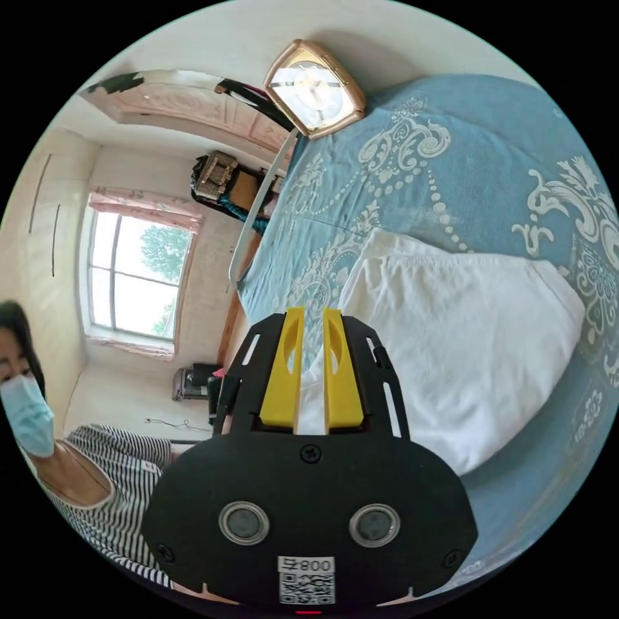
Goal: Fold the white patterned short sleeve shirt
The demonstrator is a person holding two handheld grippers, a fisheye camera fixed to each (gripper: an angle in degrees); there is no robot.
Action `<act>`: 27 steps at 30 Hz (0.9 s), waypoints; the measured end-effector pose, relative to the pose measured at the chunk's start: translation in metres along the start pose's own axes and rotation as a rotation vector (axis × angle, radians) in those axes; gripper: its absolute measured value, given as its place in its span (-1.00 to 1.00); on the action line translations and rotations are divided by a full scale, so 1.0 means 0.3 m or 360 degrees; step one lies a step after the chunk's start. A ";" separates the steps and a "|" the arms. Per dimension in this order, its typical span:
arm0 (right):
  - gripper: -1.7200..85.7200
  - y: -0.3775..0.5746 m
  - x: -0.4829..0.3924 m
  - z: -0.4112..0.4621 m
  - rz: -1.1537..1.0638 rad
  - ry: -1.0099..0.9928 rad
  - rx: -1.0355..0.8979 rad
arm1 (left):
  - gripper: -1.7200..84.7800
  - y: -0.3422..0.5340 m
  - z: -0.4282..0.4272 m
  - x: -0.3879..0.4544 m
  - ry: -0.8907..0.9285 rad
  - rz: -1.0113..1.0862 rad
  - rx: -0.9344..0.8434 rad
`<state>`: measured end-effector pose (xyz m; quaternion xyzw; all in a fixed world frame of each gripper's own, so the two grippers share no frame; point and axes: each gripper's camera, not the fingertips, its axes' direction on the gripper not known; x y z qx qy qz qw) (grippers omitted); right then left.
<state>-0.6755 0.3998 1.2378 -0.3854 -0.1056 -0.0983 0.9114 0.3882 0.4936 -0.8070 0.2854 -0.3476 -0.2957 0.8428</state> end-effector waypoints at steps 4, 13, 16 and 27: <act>-0.80 0.279 -0.221 0.042 -0.0175 0.0396 -0.0192 | -0.95 -0.035 -0.003 0.089 -0.0044 0.0185 -0.0025; -0.78 0.564 -0.566 0.239 -0.0465 0.1101 -0.0313 | -0.96 -0.076 0.163 0.173 -0.0364 0.0382 -0.0252; -0.79 0.598 -0.627 0.293 -0.0522 0.1285 -0.0331 | -0.96 -0.064 0.166 0.191 -0.0419 0.0410 -0.0263; -0.91 0.708 -0.763 0.321 -0.0643 0.1584 -0.0382 | -0.96 -0.032 0.192 0.222 -0.0416 0.0397 -0.0280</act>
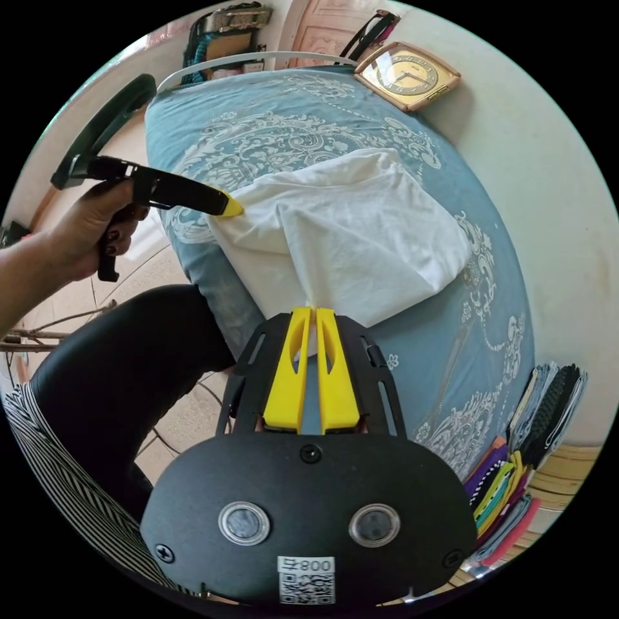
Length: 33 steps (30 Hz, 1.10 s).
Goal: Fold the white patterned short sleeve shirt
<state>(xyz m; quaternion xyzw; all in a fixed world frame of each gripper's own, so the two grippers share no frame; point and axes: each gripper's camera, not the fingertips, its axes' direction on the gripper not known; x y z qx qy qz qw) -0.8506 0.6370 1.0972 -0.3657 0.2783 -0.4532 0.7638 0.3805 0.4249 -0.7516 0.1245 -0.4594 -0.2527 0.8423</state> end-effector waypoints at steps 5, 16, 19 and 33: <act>-0.94 0.135 0.034 -0.104 0.0029 0.0018 0.0044 | -0.96 0.008 0.010 0.015 0.0012 -0.0015 0.0001; -0.96 0.425 0.109 0.015 0.0264 -0.0311 -0.0145 | -0.96 0.031 0.041 0.056 0.0020 -0.0030 -0.0008; -0.96 0.489 0.163 -0.008 0.0351 -0.0387 -0.0077 | -0.95 0.038 0.050 0.067 0.0027 -0.0049 -0.0011; -0.96 0.631 0.316 0.170 0.0583 -0.0916 0.0107 | -0.95 0.084 0.104 0.134 0.0032 -0.0059 -0.0030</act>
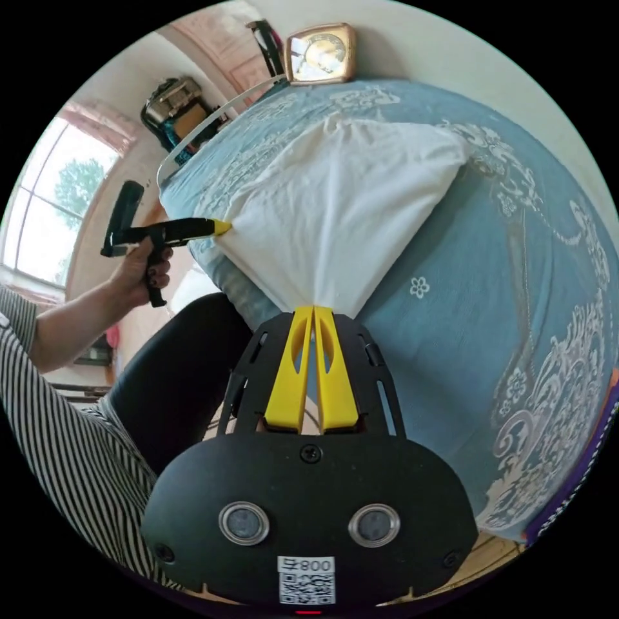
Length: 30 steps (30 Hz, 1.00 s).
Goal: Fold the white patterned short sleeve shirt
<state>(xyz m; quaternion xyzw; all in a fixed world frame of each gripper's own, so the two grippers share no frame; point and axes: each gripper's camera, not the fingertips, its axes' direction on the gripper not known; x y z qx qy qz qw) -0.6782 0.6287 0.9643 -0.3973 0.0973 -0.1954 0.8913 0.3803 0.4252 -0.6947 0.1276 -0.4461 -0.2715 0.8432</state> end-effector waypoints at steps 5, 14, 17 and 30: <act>-0.96 0.040 0.047 -0.050 -0.0014 0.0049 0.0080 | -0.95 0.027 0.019 0.013 0.0038 -0.0047 0.0014; -0.94 0.197 0.259 -0.031 0.0248 -0.0233 0.0117 | -0.92 0.080 0.056 0.250 0.0084 0.0408 -0.0085; -0.92 0.266 0.401 -0.020 0.0468 -0.0501 0.0128 | -0.88 0.097 0.153 0.414 0.0104 0.0706 -0.0208; -0.80 0.437 0.697 0.140 0.0863 -0.1042 0.0150 | -0.92 0.210 0.394 0.703 -0.0311 0.1389 -0.0478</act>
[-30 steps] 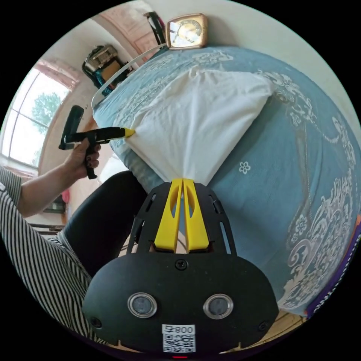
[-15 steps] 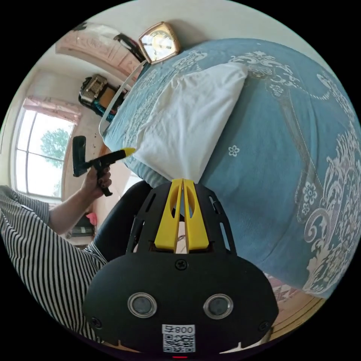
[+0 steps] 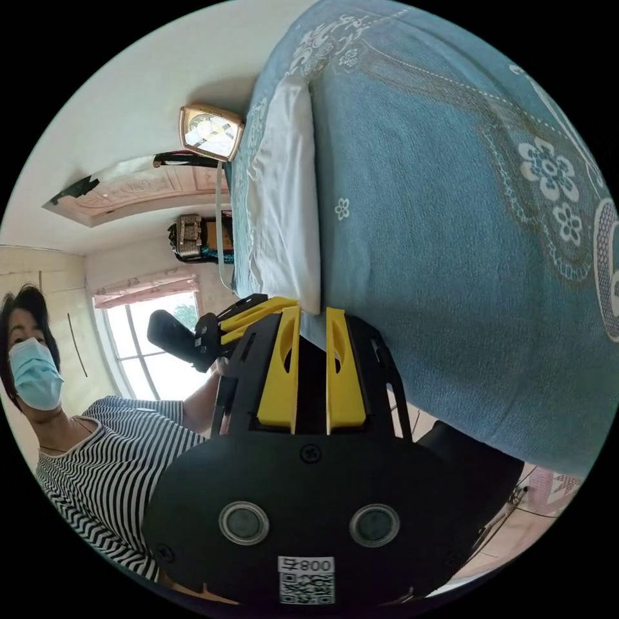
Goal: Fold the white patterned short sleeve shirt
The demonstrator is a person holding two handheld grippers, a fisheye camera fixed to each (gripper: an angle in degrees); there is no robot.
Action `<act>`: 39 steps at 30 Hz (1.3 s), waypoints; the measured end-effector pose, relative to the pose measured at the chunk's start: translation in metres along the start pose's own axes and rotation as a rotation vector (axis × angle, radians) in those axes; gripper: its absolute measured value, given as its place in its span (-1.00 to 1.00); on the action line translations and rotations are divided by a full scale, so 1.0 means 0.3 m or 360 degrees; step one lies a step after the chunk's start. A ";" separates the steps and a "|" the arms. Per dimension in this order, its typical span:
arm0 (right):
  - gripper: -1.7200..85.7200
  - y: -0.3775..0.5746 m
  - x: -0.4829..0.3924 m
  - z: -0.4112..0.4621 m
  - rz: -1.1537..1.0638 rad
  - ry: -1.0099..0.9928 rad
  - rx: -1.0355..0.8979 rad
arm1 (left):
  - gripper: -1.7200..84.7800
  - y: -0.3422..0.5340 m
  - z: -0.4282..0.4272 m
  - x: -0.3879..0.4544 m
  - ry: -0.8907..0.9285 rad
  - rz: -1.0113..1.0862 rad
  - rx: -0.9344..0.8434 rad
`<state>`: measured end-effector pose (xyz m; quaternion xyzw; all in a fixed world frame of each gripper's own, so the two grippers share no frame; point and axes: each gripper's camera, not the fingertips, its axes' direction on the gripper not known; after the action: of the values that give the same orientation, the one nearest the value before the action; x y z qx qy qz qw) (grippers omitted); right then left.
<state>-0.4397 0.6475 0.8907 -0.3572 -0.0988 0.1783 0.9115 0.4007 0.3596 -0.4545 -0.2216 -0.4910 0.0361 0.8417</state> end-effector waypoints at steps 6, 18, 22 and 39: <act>-0.78 -0.015 0.084 0.002 0.0077 -0.0106 0.0005 | -0.95 0.038 -0.040 -0.040 0.0108 -0.0128 0.0115; -0.79 -0.021 0.191 0.030 0.0140 -0.0299 0.0010 | -0.95 0.105 -0.090 -0.138 0.0151 -0.0195 0.0197; -0.81 -0.030 0.209 0.047 0.0131 -0.0318 -0.0023 | -0.95 0.131 -0.095 -0.182 0.0168 -0.0220 0.0197; -0.91 -0.016 0.123 -0.051 -0.0030 -0.0567 -0.0006 | -0.76 0.919 -0.043 -0.766 0.1377 -0.1920 0.1026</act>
<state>-0.4000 0.6493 0.8850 -0.3208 -0.2624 0.2300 0.8805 0.3364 0.5392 -0.7587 0.3408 -0.1222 -0.3734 0.8541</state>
